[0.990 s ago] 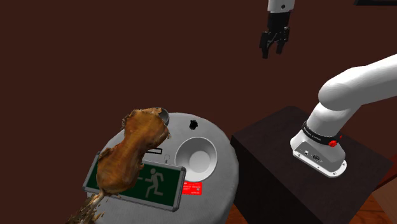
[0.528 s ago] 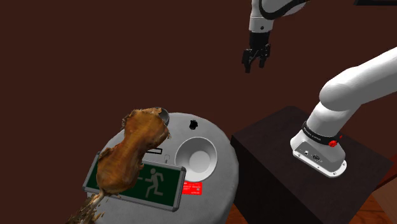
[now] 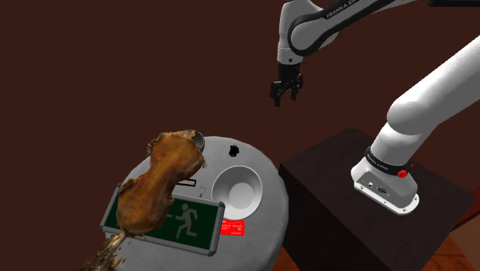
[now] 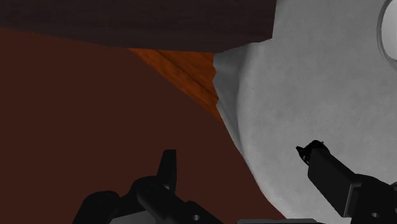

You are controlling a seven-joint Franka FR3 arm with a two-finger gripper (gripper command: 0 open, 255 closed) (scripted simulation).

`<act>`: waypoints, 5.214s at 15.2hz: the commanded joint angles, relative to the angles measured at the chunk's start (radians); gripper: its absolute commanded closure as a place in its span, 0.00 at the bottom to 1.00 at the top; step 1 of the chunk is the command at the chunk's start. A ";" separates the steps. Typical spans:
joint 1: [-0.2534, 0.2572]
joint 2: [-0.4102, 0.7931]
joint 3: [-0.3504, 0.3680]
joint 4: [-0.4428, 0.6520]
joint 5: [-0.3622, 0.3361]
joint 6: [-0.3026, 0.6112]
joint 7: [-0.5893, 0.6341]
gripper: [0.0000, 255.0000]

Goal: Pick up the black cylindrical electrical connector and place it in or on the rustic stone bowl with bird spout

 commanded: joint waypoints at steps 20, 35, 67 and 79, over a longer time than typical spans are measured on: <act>0.188 0.854 0.025 0.419 -0.470 0.451 0.515 0.00; 0.258 1.009 -0.041 0.507 -0.537 0.523 0.568 0.00; 0.174 0.777 0.070 0.462 -0.412 0.340 0.483 1.00; 0.140 0.655 0.115 0.478 -0.331 0.213 0.429 1.00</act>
